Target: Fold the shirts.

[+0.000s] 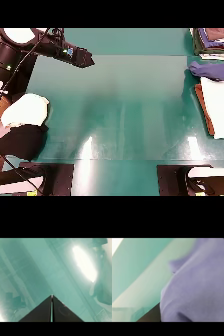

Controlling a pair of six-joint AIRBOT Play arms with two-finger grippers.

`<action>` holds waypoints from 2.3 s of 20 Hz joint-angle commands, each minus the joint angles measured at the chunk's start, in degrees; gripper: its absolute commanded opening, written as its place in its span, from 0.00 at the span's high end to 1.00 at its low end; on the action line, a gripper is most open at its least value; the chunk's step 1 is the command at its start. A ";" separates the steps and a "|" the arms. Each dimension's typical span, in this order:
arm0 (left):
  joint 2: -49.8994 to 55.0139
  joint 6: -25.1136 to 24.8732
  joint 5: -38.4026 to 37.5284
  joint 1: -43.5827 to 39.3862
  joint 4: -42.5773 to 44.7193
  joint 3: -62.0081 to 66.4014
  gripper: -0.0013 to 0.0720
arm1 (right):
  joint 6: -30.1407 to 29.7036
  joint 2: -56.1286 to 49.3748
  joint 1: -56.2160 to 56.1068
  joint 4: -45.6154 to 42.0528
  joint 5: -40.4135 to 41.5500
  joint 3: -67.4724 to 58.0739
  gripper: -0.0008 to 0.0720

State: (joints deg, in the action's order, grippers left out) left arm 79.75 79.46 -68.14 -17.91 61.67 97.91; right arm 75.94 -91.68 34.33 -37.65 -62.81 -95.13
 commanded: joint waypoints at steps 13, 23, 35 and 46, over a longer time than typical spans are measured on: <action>0.02 0.00 -3.91 -0.09 0.09 0.00 0.95 | -0.59 3.43 7.02 -10.67 -22.36 -16.46 0.97; 0.02 -0.46 -4.74 -0.09 0.09 0.00 0.95 | -0.59 20.46 22.80 -17.86 -25.55 15.26 0.89; 0.02 -1.90 -5.14 -0.09 0.04 0.00 0.95 | -0.55 30.21 27.45 -7.21 -19.43 26.14 0.37; 0.00 -1.86 -4.28 -0.09 0.00 0.00 0.95 | -0.59 32.00 -25.68 -0.04 -5.70 26.14 0.46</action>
State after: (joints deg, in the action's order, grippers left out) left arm 79.75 77.62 -72.62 -17.98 61.67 97.91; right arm 75.35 -59.83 19.77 -38.52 -74.17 -69.01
